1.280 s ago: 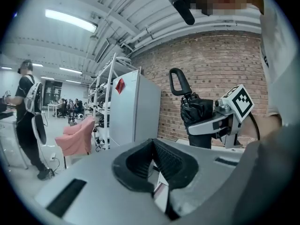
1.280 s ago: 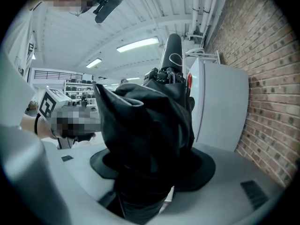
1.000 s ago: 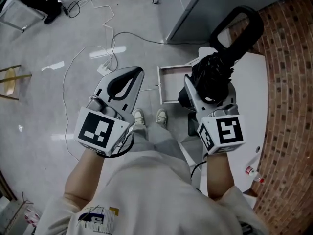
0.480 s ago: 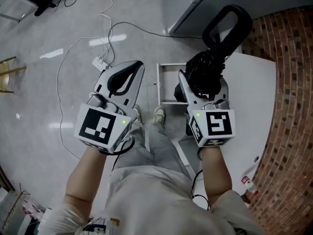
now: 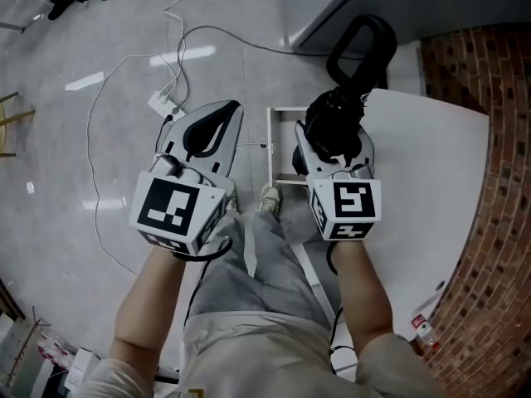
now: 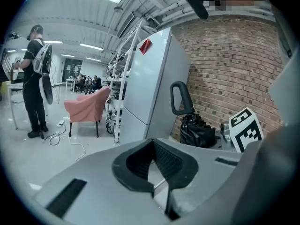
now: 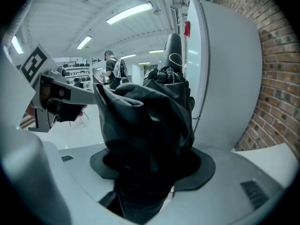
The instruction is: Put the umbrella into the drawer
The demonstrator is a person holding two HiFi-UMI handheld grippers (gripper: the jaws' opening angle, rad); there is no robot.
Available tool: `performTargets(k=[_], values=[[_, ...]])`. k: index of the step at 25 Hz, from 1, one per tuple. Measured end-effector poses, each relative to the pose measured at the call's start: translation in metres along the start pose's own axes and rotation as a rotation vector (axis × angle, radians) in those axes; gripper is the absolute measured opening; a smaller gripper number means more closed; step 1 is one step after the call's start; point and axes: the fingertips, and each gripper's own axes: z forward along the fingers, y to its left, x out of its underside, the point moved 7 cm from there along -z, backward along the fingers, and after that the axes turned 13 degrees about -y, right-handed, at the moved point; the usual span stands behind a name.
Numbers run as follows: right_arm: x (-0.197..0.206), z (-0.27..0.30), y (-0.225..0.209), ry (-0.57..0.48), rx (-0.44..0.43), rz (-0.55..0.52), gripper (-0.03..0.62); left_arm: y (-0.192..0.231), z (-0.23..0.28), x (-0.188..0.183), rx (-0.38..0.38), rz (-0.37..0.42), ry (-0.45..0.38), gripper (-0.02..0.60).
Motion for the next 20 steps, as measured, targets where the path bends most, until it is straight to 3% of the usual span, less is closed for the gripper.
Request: performTargets(k=[12,20], values=[[0.154,0.054,-0.008,0.166,0.019,0.006,0.285,0.018,0.045,0.123,0.003,-0.101,0.011,0.009],[0.248,0.079,-0.002,0.257,-0.003,0.026,0.285,0.034,0.059,0.209,-0.047,-0.141,0.044,0.009]])
